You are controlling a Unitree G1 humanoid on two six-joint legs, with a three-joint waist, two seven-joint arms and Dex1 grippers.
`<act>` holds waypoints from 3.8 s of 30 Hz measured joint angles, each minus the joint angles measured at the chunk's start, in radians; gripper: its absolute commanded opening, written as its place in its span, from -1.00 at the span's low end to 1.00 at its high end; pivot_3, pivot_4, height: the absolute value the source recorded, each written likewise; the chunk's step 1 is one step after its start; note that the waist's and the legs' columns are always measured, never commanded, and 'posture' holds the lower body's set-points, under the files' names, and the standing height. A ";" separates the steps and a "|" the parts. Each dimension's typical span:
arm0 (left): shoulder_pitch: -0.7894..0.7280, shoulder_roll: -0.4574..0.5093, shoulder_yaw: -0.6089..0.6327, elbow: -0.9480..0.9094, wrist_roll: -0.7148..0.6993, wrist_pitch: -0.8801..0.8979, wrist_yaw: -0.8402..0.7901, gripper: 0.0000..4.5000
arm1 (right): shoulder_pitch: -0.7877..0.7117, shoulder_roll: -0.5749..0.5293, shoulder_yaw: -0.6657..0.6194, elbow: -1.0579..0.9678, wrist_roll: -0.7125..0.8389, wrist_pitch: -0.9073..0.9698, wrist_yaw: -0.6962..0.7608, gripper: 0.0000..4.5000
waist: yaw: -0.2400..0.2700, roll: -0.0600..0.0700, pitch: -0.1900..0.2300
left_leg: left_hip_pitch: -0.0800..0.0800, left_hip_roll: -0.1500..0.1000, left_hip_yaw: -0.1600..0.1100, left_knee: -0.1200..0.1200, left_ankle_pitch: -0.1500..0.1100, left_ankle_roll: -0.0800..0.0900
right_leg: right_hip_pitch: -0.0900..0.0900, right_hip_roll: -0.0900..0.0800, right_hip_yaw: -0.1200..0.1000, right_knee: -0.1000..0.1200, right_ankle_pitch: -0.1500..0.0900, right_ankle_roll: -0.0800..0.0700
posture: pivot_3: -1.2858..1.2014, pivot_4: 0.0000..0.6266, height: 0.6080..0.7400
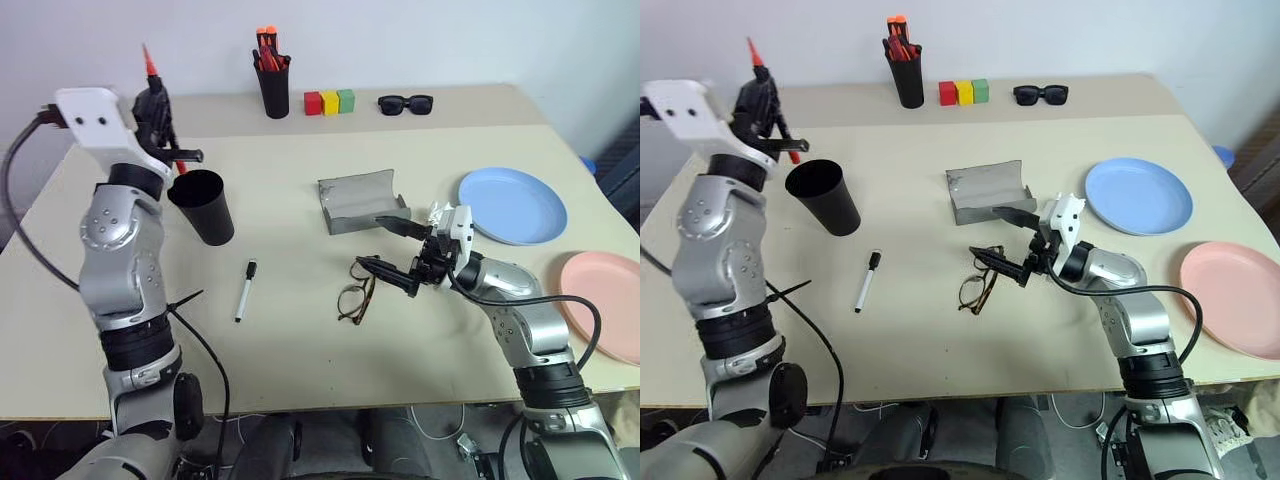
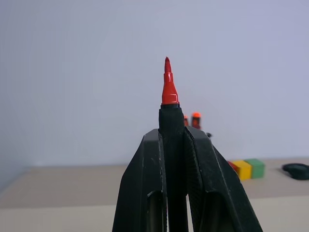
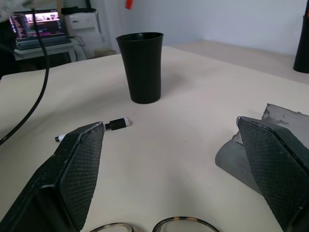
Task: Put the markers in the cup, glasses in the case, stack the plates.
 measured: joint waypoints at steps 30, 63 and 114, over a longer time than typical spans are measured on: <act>0.136 0.045 -0.088 -0.102 -0.145 0.105 0.025 0.98 | 0.023 -0.006 -0.018 -0.025 -0.004 -0.005 -0.019 1.00 | 0.005 0.000 0.000 | -0.001 0.000 0.000 0.000 0.000 0.001 | -0.001 0.000 0.000 0.001 0.000 0.000 | 0.03 -0.52 1.00; 0.223 0.041 -0.253 -0.272 -0.224 1.091 0.187 0.88 | 0.054 -0.031 -0.057 0.011 -0.020 -0.117 0.056 1.00 | 0.005 0.000 0.000 | 0.001 0.000 0.000 0.000 0.000 -0.001 | 0.000 0.001 0.002 0.002 0.000 0.000 | 0.03 -0.52 1.00; 0.090 0.067 -0.075 0.360 -0.045 -0.480 -0.119 0.10 | 0.020 0.008 -0.054 0.035 -0.019 -0.084 0.017 1.00 | 0.005 0.001 -0.001 | 0.000 0.000 0.001 0.001 0.000 0.000 | 0.000 0.000 0.002 0.001 0.001 0.000 | 0.03 -0.52 1.00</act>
